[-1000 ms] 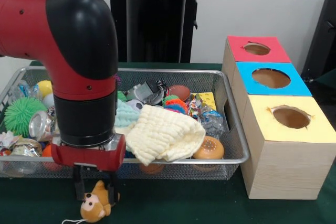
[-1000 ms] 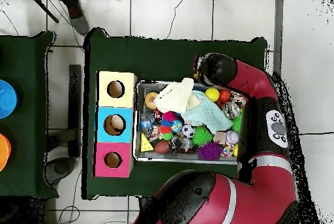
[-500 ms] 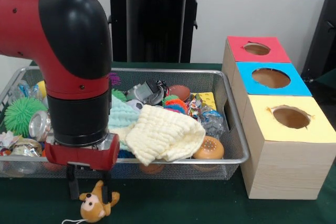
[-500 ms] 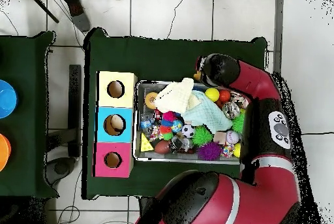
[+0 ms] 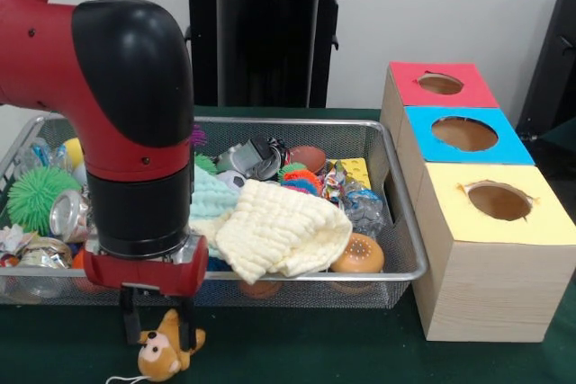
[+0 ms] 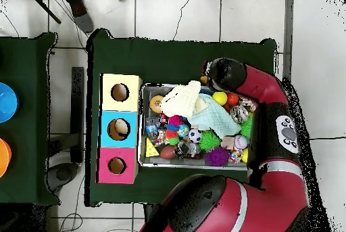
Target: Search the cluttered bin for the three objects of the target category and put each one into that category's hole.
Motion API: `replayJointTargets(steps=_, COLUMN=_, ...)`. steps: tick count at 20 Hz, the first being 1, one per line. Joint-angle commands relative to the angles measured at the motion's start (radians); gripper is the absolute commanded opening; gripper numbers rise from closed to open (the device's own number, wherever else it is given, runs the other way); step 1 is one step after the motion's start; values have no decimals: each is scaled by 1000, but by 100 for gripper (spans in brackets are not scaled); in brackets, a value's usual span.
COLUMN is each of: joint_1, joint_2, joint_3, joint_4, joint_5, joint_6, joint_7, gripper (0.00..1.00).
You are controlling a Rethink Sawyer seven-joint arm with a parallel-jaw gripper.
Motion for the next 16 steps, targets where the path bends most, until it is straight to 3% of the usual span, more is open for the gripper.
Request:
replayJointTargets(steps=1, joint_1=-10, joint_2=41, joint_3=28, joint_4=51, joint_5=-31, joint_6=76, joint_7=27, gripper=100)
replayJointTargets(steps=16, joint_1=-12, joint_2=76, joint_3=23, joint_4=10, joint_5=-29, joint_6=106, joint_7=26, gripper=100)
